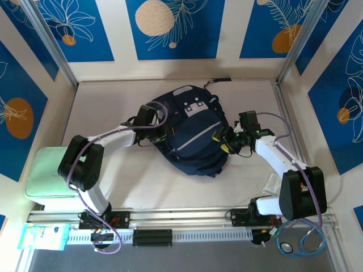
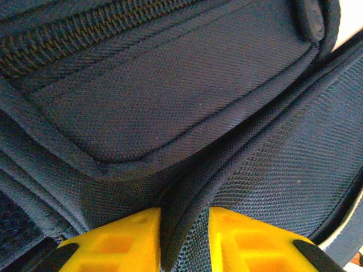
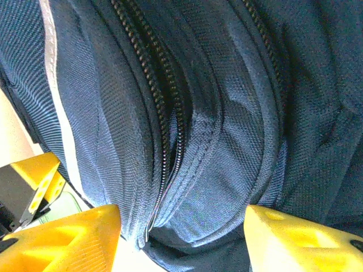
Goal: Pack the student bag
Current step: Rotate the student bag at the center of the table.
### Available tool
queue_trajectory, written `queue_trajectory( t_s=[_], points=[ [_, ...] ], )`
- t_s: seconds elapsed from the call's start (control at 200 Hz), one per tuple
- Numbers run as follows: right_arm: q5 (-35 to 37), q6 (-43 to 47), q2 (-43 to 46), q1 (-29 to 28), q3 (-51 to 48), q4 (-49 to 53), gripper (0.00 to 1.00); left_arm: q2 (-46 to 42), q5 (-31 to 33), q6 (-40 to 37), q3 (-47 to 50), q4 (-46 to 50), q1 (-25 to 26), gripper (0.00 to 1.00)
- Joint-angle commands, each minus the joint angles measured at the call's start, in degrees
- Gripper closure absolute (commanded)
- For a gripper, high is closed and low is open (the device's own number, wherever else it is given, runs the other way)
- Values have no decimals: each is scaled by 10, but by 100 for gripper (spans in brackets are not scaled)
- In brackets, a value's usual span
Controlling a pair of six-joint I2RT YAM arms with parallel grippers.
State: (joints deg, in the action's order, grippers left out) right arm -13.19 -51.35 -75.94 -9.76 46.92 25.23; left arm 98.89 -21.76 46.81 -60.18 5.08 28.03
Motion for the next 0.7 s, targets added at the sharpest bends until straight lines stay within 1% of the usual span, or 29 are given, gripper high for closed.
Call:
queue_trajectory(
  t_s=[0.0, 0.07, 0.13, 0.19, 0.34, 0.505, 0.58, 0.695],
  points=[
    [11, 4, -9, 0, 10, 25, 39, 12, -39, 17, -20, -27, 2, 79],
    [-5, 5, -14, 1, 7, 8, 39, 7, -55, 30, -16, -42, 2, 87],
    [-24, 10, -18, 2, 8, -7, 39, -6, -61, 43, -8, -56, 2, 92],
    [-36, 17, -25, 3, 16, -19, 40, -19, -63, 52, -1, -63, 2, 100],
    [-57, 46, -60, 9, 48, -51, 43, -63, -66, 94, 31, -101, 2, 100],
    [-79, 69, -120, 11, 100, -84, 44, -120, -34, 119, 64, -106, 4, 100],
    [-100, 80, -156, 11, 130, -98, 46, -130, -32, 130, 72, -113, 5, 100],
    [-106, 105, -208, 7, 180, -107, 47, -128, -32, 140, 74, -123, 11, 100]
  ],
)
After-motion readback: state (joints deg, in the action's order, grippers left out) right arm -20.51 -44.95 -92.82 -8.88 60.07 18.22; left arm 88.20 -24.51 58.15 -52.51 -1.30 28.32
